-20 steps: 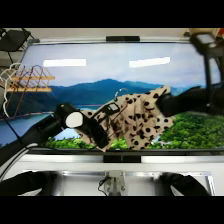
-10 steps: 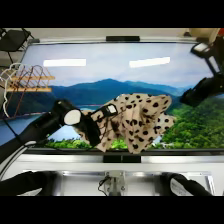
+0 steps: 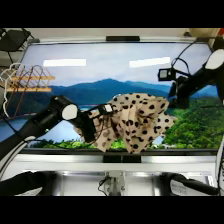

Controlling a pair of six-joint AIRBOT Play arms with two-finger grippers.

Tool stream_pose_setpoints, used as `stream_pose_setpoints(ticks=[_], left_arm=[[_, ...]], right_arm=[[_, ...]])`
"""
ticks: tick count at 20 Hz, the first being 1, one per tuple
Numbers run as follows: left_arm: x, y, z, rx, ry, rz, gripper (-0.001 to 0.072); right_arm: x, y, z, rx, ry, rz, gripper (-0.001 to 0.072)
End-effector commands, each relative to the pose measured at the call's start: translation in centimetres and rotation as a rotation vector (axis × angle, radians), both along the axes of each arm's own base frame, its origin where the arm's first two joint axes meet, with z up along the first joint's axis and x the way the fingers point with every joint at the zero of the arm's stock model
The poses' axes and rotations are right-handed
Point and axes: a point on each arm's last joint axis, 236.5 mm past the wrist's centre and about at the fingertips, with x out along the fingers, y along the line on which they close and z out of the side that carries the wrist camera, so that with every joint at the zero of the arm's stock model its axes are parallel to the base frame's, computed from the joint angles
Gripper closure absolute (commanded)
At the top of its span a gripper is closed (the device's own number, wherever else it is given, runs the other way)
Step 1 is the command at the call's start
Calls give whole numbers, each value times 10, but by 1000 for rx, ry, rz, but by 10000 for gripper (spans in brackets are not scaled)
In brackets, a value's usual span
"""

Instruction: Fold the shirts.

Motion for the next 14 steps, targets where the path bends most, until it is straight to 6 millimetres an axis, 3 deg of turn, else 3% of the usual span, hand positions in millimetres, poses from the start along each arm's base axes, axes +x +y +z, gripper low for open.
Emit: stream_pose_setpoints(ticks=[1,5,9,12,14], left_arm=[[0,2,-3,9,5,-20,673],[0,2,-3,9,5,-20,673],[1,1,-3,4,0,-19,673],[2,0,-2,2,-2,-18,673],[4,-1,-2,-5,-13,-18,673]], right_arm=[[7,10,-3,-9,-33,79,161],[0,24,-6,51,2,100,160],[-26,42,-34,59,109,156,161],[-28,54,-46,35,105,199,184],[-32,56,-46,33,124,194,638]])
